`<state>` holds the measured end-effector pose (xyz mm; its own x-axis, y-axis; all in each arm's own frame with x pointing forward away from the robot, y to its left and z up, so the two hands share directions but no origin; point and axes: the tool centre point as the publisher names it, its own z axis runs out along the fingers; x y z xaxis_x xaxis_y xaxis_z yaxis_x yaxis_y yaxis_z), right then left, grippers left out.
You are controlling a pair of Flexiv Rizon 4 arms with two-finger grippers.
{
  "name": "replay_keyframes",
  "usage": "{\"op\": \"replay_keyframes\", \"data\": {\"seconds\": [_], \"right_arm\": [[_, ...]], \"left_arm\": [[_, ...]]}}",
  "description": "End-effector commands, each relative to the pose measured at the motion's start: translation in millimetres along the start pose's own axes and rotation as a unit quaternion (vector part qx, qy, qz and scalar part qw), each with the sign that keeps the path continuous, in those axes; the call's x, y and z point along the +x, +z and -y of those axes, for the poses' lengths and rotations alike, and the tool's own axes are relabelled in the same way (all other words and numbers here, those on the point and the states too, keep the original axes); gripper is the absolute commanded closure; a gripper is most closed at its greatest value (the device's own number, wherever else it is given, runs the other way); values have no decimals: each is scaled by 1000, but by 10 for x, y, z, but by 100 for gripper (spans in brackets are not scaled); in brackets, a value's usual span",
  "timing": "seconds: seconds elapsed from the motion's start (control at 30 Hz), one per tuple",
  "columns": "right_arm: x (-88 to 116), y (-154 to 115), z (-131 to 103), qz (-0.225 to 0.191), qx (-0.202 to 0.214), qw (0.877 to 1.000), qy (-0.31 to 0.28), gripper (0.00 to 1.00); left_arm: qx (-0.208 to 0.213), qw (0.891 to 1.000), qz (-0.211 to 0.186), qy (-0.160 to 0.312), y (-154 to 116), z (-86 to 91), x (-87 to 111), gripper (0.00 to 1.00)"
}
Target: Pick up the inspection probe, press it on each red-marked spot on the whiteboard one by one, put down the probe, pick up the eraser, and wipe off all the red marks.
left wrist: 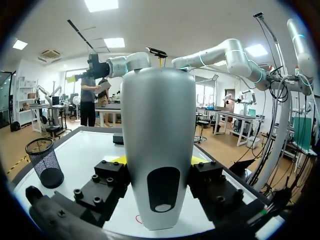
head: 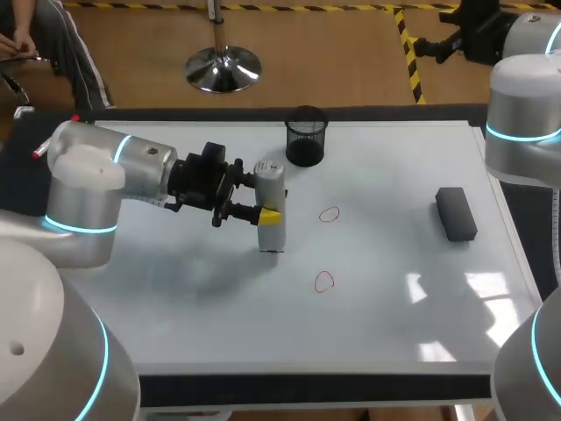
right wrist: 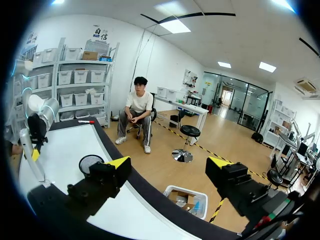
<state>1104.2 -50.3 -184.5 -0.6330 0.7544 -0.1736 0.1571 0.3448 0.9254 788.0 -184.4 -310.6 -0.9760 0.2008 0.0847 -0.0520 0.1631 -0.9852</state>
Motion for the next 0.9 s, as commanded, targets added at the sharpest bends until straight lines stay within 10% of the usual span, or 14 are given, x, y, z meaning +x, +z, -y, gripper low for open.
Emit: {"op": "replay_keyframes", "data": {"seconds": [0.03, 0.9], "right_arm": [[0, 0, 0, 0, 0, 1000, 0, 0], [0, 0, 0, 0, 0, 1000, 0, 0]], "left_arm": [[-4, 1000, -5, -1, 34, -37, -28, 100], [-10, 1000, -19, 1, 88, -293, 22, 100]]}}
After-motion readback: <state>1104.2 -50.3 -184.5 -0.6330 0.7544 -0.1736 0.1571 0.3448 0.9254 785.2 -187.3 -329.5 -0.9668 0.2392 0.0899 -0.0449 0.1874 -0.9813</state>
